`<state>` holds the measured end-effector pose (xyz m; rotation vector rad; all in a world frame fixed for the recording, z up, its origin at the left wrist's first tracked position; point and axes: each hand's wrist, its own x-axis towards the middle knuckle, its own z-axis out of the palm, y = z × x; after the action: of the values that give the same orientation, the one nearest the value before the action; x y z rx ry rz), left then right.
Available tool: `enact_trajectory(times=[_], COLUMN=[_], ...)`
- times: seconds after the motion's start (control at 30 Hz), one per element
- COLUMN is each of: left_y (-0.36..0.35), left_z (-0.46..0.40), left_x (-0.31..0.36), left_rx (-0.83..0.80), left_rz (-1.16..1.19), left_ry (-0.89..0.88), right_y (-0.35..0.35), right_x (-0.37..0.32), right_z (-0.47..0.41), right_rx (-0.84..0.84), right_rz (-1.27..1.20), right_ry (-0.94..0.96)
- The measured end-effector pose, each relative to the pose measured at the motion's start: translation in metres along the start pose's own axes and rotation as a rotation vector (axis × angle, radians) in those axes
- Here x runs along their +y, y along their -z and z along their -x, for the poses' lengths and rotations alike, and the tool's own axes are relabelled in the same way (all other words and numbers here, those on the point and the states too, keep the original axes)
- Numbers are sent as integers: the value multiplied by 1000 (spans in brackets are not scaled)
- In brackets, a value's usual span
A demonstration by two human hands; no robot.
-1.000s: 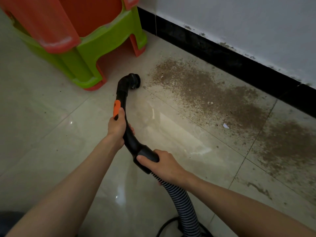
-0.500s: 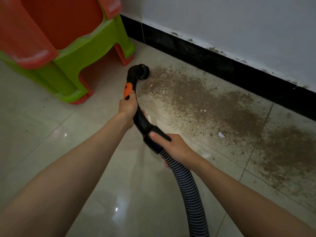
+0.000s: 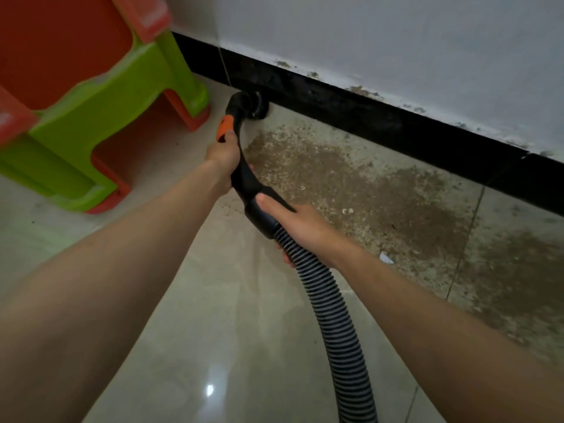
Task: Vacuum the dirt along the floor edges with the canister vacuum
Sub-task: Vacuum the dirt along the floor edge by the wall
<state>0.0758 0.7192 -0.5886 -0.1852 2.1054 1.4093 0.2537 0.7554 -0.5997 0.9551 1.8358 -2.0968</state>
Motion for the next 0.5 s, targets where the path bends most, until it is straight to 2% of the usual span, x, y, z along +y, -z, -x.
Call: enact_trajectory(times=[0.2,0.5], left_y=[-32,-62], left_z=[20,62], left_x=[-16,-37], left_rx=[-20,-129], left_rz=[-113,-117], left_ry=[-110,-52], right_y=[19,32], right_x=[23,51], right_z=[29,77], right_rx=[84,190], right_rz=[-47,-77], right_ry=[-11,-25])
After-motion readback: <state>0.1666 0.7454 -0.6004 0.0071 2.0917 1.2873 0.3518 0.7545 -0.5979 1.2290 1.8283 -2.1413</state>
